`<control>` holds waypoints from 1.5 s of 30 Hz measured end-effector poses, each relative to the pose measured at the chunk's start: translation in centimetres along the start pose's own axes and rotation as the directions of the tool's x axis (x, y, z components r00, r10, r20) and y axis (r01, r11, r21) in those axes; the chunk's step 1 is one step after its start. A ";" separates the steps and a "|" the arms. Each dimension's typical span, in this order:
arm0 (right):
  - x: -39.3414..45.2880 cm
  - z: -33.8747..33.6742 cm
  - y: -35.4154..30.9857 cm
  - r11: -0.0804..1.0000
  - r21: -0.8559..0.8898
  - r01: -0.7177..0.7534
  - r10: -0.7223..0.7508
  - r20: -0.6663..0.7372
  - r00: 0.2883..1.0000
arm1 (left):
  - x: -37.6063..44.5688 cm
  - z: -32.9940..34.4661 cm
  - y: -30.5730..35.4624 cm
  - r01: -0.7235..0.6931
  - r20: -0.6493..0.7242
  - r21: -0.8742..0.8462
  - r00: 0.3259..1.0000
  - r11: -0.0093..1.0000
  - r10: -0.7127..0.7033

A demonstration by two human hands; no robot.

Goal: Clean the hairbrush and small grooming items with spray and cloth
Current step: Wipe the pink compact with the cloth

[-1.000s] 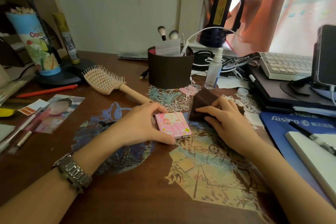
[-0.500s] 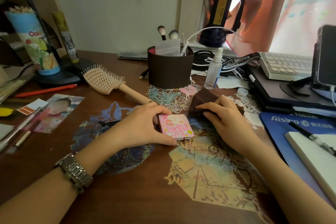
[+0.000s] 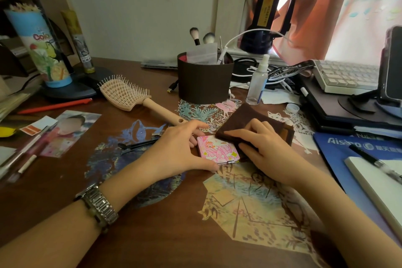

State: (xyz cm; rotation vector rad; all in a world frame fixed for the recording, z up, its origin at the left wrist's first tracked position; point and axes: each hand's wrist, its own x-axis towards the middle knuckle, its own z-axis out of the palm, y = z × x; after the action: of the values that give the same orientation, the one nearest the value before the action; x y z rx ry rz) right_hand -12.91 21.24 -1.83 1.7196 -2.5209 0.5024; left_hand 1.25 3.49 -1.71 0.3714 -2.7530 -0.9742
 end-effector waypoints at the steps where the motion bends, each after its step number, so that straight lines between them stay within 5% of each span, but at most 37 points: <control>1: 0.0 -0.1 0.0 1.000 0.005 -0.002 0.002 0.021 1.000 | 0.0 0.1 0.0 0.002 -0.003 -0.004 1.000 1.000 -0.002; 13: -0.9 -2.0 0.5 0.983 0.183 -0.009 -0.029 0.204 0.979 | 0.0 0.4 -0.4 -0.020 -0.042 -0.019 0.999 1.000 0.019; 23: -1.6 -3.0 0.9 0.954 0.299 0.003 -0.072 0.220 0.973 | 0.3 0.5 -0.6 -0.043 -0.052 -0.033 0.998 0.999 0.042; 45: -0.5 -1.0 -3.0 0.982 0.170 0.086 -0.116 0.177 0.977 | 0.4 -0.6 -0.5 -0.023 0.065 -0.063 0.998 0.998 0.027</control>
State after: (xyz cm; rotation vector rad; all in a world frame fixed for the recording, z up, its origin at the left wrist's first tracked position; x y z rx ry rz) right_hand -10.13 21.06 -0.26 2.0311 -2.5604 0.5785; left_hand 1.13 2.63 -1.53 0.2994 -2.7704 -1.0812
